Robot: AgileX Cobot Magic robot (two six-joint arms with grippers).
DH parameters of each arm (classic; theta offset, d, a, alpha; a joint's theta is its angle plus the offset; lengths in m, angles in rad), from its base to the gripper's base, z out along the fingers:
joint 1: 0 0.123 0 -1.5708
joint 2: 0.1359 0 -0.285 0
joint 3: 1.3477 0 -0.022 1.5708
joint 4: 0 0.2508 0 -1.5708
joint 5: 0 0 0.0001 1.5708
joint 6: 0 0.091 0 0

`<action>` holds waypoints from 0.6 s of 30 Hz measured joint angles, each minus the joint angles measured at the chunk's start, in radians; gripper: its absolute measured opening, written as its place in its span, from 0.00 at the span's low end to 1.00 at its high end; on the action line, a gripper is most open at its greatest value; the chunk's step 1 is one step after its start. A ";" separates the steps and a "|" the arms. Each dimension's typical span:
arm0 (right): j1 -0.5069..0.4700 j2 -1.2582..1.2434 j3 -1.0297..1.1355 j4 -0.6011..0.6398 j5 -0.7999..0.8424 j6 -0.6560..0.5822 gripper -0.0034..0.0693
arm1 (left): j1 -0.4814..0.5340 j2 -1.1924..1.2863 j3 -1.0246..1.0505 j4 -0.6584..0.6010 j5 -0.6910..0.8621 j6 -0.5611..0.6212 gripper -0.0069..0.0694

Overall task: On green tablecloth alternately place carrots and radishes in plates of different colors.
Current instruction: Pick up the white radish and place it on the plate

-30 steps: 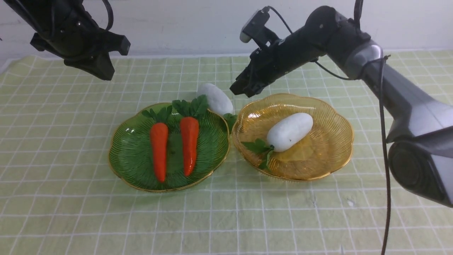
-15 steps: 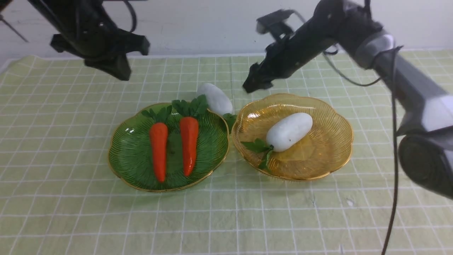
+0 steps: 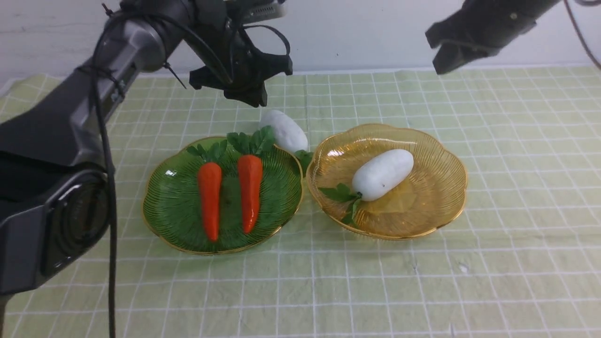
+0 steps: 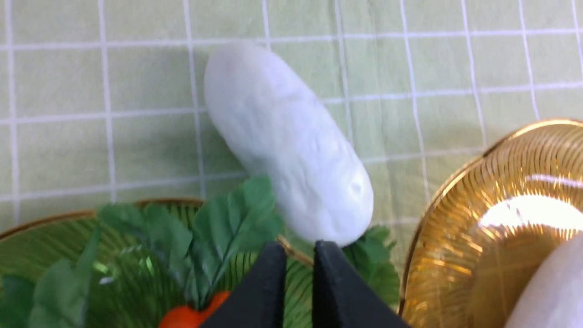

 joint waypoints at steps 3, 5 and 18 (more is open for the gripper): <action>0.000 -0.063 0.073 0.049 0.002 -0.028 0.03 | 0.000 0.067 -0.028 -0.002 -0.100 -0.001 0.43; 0.000 -0.076 0.080 0.074 0.002 -0.037 0.03 | 0.001 0.088 -0.028 -0.002 -0.145 -0.001 0.53; 0.000 -0.090 0.082 0.133 -0.001 -0.055 0.03 | 0.007 0.208 -0.028 -0.012 -0.356 -0.001 0.90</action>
